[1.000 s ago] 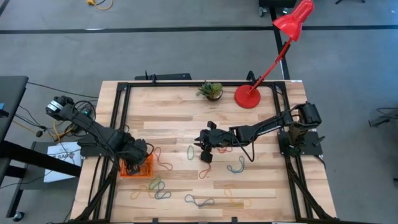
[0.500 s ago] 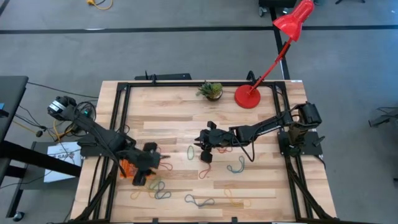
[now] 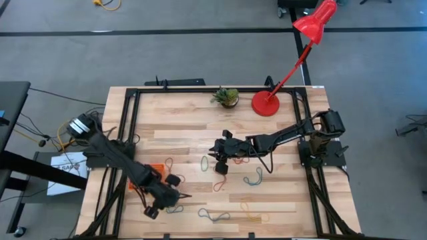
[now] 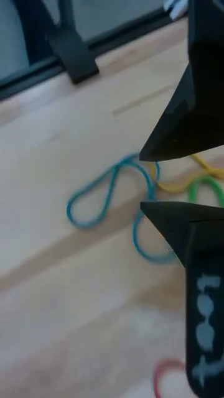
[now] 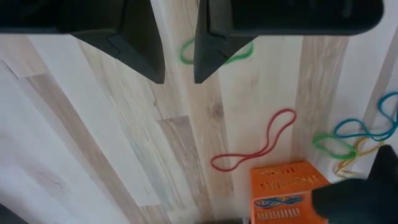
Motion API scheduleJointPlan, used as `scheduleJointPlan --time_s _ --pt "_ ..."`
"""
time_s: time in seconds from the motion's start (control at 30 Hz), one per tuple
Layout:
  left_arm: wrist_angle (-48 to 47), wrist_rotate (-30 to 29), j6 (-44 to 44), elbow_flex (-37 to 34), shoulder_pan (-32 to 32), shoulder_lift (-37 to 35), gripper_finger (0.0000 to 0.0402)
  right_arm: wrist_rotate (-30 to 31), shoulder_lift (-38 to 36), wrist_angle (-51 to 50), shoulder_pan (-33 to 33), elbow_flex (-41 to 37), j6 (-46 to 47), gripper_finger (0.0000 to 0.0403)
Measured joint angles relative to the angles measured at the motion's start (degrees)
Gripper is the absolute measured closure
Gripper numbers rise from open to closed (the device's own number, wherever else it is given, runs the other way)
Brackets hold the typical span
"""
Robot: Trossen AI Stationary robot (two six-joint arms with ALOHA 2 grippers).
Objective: Pick and place rubber bands into bin
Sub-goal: Put the blue rubber band into the orange basket
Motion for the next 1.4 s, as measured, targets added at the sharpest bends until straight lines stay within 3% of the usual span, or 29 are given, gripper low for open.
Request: scheduleJointPlan --time_s 0.3,0.83,1.03,1.27,1.4 --pt "-0.09 -1.52 4.09 2.75 -2.98 6.85 0.0321 0.0 0.0 -0.2 0.0 0.0 0.0 0.0324" --pt "1.23 -3.9 4.97 2.71 -3.19 10.38 0.0325 0.0 0.0 -0.2 0.0 0.02 0.0 0.0324" --pt "2.25 -1.9 9.46 2.92 -3.03 10.52 0.0385 0.0 0.0 -0.24 0.0 0.01 0.0 0.0323" --pt "-6.3 0.33 8.08 9.18 -3.02 10.92 0.0401 0.0 0.0 -0.39 0.0 0.01 0.0 0.0323" --pt "-22.08 -1.91 8.6 17.43 -2.97 10.75 0.0401 0.0 0.0 -0.4 0.0 0.01 0.02 0.0323"
